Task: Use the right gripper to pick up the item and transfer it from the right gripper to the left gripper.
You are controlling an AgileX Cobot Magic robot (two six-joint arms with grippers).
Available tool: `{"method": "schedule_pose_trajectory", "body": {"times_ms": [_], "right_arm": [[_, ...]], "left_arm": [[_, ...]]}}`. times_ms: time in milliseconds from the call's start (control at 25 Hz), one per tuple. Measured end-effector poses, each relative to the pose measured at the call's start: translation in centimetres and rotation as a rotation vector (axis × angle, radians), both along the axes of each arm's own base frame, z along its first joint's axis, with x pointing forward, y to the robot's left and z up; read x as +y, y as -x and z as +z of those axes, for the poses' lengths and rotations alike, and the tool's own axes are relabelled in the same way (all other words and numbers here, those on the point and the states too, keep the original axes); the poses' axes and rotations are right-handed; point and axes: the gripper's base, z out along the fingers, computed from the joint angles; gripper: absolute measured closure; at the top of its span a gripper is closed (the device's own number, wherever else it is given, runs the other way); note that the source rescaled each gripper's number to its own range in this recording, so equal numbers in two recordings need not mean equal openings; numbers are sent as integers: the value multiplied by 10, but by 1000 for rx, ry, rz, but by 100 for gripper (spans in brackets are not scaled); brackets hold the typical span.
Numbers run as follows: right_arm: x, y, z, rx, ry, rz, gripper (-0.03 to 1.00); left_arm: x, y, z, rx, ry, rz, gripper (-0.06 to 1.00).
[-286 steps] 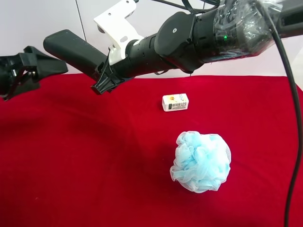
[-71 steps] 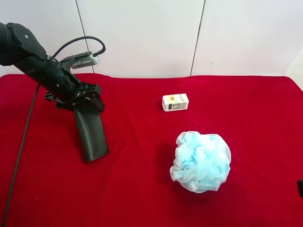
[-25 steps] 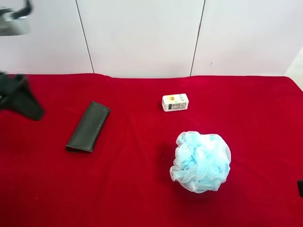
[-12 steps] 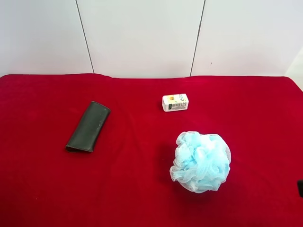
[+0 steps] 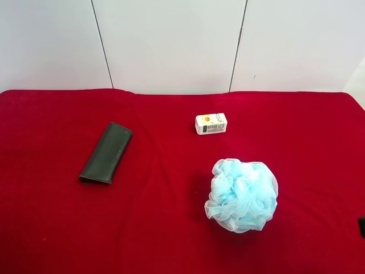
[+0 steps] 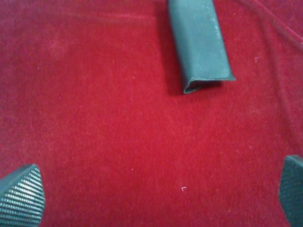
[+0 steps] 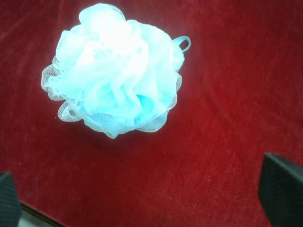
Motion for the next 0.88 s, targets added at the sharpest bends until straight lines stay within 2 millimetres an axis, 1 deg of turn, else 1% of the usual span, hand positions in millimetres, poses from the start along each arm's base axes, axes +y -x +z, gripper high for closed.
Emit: {"method": "schedule_pose_trajectory", "body": {"times_ms": [600, 720, 800, 880], "right_arm": [[-1, 2, 0, -13, -9, 2, -3], [-5, 7, 1, -49, -33, -37, -3], [-9, 12, 2, -85, -53, -84, -3], [-13, 18, 3, -130, -75, -141, -3]], "left_arm": [[1, 2, 0, -16, 1, 1, -6], [2, 9, 1, -63, 11, 1, -6], [3, 15, 1, -101, 17, 2, -6], [4, 17, 0, -115, 16, 5, -6]]}}
